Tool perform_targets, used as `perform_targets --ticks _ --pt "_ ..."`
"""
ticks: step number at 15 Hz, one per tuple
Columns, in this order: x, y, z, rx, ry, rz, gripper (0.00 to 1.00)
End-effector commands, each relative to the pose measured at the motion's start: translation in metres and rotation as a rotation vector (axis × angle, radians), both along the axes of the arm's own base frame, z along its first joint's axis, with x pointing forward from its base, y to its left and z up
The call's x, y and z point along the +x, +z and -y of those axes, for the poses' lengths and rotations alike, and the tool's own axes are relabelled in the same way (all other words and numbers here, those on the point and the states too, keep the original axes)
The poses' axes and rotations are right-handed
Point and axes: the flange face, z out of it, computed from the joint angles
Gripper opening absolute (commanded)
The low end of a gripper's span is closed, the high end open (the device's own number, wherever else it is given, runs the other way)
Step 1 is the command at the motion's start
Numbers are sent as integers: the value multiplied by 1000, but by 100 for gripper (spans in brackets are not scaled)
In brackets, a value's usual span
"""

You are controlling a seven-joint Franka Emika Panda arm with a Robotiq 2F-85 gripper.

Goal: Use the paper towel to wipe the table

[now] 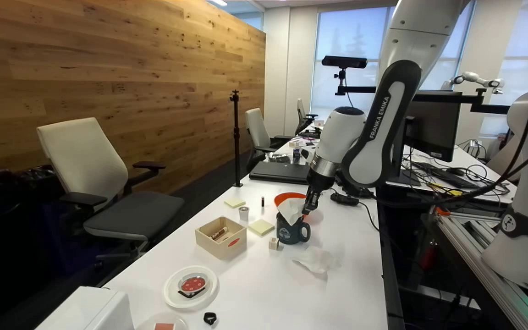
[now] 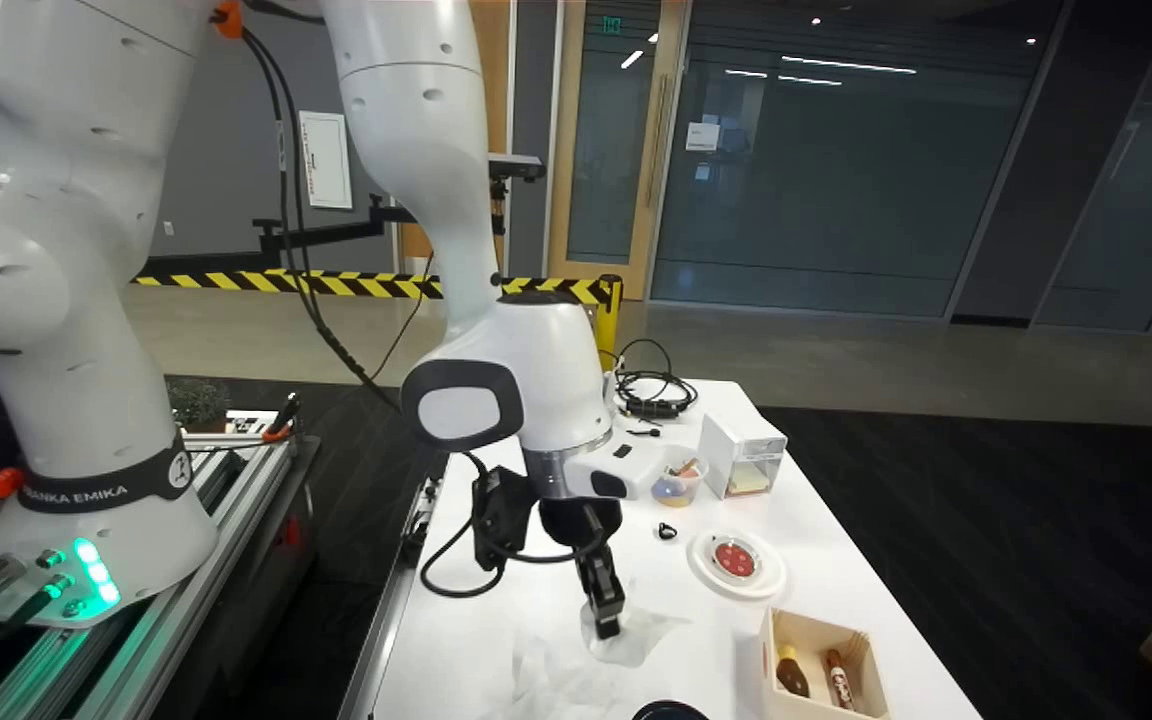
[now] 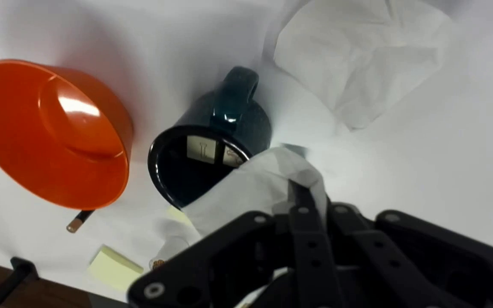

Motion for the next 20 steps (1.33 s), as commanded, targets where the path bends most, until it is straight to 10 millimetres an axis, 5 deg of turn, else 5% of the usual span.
perform_targets --ticks 1,11,20 --pt "4 0 13 46 -111 -35 0" --pt "8 -6 29 122 -307 -134 0" --pt "7 -9 29 113 -292 -125 2"
